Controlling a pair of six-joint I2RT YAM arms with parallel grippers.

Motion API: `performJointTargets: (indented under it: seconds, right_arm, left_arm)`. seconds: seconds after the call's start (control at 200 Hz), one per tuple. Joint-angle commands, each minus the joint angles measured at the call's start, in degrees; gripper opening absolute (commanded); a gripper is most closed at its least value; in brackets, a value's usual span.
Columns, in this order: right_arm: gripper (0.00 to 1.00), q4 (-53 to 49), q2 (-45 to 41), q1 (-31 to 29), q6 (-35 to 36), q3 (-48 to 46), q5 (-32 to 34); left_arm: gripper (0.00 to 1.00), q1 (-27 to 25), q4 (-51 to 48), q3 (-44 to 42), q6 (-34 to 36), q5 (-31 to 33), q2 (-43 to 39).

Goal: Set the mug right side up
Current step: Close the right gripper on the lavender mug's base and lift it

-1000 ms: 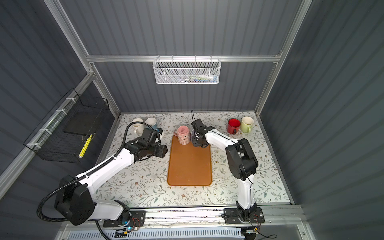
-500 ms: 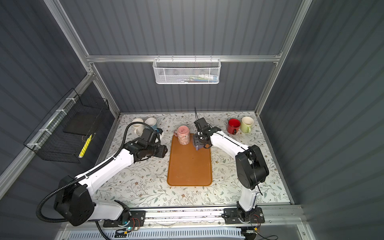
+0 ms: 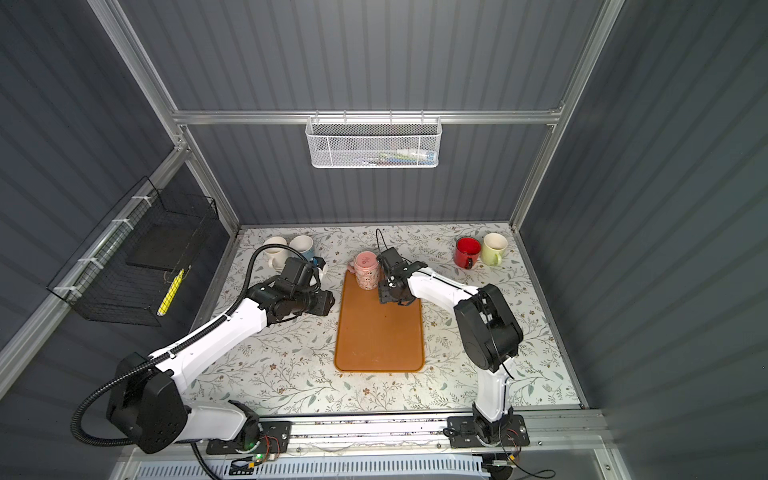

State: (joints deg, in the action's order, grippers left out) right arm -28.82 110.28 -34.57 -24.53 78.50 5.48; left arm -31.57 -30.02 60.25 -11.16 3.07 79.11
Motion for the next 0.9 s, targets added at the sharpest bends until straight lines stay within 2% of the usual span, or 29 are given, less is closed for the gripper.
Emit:
performJointTargets:
  seconds: [0.0,0.23,0.44,0.6,0.805,0.896]
  right_arm:
    - [0.67,-2.0,1.6,0.2,-3.6,1.5,2.2]
    - [0.63,-1.8,3.8,0.3,-5.0,3.0,4.2]
    - [0.55,-1.5,4.5,0.6,-4.9,3.2,4.5]
    - [0.45,-1.7,4.9,0.8,-4.7,2.9,4.1]
    - [0.26,-1.8,4.2,1.3,-2.7,2.0,3.9]
    - [0.25,-2.5,4.0,1.9,-1.3,1.9,4.0]
  left_arm:
    - [0.59,-0.2,-1.3,-0.6,1.0,0.9,-1.6]
    - [0.59,-0.2,-1.4,-0.5,1.0,0.9,-1.6]
    - [0.59,-0.2,-1.7,-0.7,1.2,1.3,-1.8]
    - [0.59,-0.2,-1.4,-0.6,1.2,1.2,-1.5]
    - [0.59,-0.2,-1.4,-0.6,1.3,1.1,-1.3]
    - [0.59,-0.1,-1.3,-0.7,1.2,1.1,-1.3]
